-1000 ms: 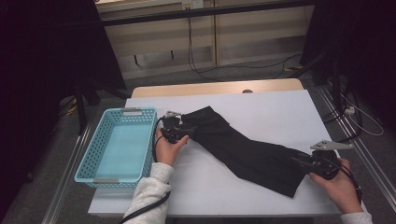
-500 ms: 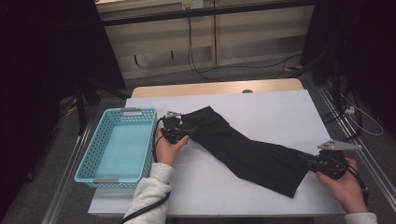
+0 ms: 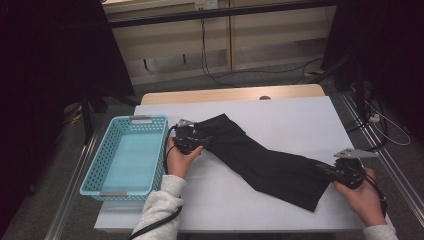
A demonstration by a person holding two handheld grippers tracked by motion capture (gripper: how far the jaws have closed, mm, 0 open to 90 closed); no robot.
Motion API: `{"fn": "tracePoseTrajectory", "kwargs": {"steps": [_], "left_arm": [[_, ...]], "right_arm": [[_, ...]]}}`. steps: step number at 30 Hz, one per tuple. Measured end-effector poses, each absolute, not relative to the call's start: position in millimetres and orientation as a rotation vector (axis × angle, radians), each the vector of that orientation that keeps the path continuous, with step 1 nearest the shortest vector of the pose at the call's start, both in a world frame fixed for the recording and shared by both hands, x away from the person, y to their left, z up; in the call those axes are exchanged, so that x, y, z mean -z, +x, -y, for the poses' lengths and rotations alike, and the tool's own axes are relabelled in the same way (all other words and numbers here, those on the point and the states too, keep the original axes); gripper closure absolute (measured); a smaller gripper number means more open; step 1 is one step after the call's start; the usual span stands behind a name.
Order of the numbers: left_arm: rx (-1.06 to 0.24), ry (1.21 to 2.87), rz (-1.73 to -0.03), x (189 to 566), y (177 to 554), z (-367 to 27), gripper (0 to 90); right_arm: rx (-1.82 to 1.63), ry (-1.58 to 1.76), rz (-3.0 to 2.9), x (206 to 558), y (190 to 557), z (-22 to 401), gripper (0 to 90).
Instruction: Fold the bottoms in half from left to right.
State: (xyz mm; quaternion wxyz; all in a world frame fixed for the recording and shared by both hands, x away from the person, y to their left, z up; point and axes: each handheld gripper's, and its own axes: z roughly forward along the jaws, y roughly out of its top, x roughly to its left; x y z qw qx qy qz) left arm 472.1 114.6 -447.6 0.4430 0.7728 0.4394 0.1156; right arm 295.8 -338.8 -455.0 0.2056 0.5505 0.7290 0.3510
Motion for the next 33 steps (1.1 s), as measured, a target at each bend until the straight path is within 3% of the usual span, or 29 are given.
{"fn": "tracePoseTrajectory", "kwargs": {"steps": [6,9,11,14,17,19,20,22,33], "left_arm": [[-0.289,1.924,-1.084,448.1,472.1,-114.4,31.9],[-0.284,1.918,-1.086,448.7,472.1,-113.0,30.9],[-0.285,1.918,-1.084,449.2,472.2,-112.9,29.7],[-0.288,1.928,-1.077,449.6,472.7,-113.6,27.6],[-0.294,1.922,-1.075,449.8,473.1,-113.7,25.3],[-0.300,1.915,-1.084,449.0,473.0,-114.7,24.6],[-0.304,1.910,-1.084,448.9,473.3,-115.5,23.9],[-0.319,1.914,-1.088,448.0,473.5,-118.2,22.7],[-0.322,1.901,-1.112,448.1,474.4,-122.5,19.7]], "right_arm": [[-0.975,1.563,-2.015,456.1,291.6,348.9,87.3],[-0.951,1.530,-1.986,455.2,295.5,346.7,73.7],[-0.981,1.520,-1.959,453.3,299.1,345.7,58.2],[-0.978,1.527,-1.954,456.1,307.1,343.9,50.0],[-0.993,1.570,-1.960,462.5,316.2,345.5,49.2],[-0.986,1.572,-1.983,467.1,318.6,343.2,53.8],[-0.963,1.559,-1.989,466.6,318.8,342.2,61.5],[-1.019,1.579,-2.047,464.8,318.0,341.7,85.9],[-0.979,1.626,-1.990,459.3,307.6,364.6,88.4]]}}
